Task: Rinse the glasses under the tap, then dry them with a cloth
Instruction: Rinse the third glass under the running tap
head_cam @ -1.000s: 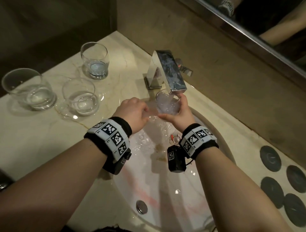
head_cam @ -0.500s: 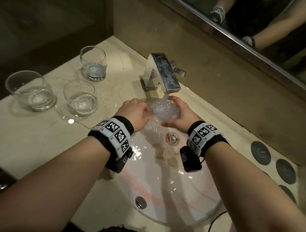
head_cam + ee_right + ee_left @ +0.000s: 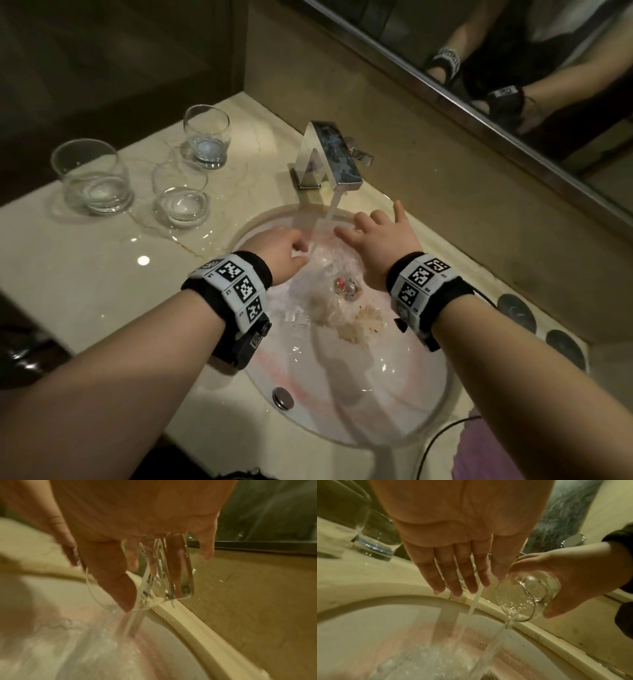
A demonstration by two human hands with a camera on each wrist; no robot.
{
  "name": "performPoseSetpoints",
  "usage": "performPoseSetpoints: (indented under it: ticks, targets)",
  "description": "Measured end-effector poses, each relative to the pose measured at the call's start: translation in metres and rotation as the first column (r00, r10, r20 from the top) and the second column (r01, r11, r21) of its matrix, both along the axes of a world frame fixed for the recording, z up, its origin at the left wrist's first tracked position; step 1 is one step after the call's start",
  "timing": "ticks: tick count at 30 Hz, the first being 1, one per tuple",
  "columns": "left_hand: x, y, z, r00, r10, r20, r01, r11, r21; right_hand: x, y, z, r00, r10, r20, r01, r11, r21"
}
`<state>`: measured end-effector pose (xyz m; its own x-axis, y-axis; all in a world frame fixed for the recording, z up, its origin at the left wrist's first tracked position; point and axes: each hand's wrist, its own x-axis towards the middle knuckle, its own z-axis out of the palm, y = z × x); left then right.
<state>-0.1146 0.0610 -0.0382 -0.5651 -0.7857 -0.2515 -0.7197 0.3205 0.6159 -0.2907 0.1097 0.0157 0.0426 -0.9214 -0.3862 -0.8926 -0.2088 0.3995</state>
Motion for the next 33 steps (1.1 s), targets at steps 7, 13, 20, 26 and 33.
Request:
performPoseSetpoints:
  ticks: [7, 13, 20, 26, 33]
  targets:
    - [0.0, 0.015, -0.002, 0.877, 0.206, -0.434, -0.051, 0.938, 0.343, -0.003, 0.002, -0.011, 0.803, -0.328, 0.497, 0.338, 0.938, 0.073]
    - [-0.016, 0.004, 0.001, 0.822, 0.282, -0.494, 0.083, 0.8, 0.594, -0.001, -0.015, -0.019, 0.754, -0.303, 0.582, 0.305, 0.947, 0.098]
    - [-0.037, -0.029, -0.012, 0.765, 0.398, -0.506, 0.089, 0.713, 0.696, -0.021, -0.034, -0.038, 0.29, -0.444, 0.848, 0.504, 0.824, 0.259]
    - [-0.053, -0.049, -0.022, 0.656, 0.583, -0.479, 0.1, 0.562, 0.821, -0.037, -0.032, -0.065, -0.169, -0.392, 0.904, 0.572, 0.708, 0.414]
    - [-0.05, -0.063, -0.02, 0.573, 0.691, -0.44, 0.036, 0.516, 0.856, -0.039, -0.045, -0.081, -0.309, -0.342, 0.887, 0.55, 0.697, 0.46]
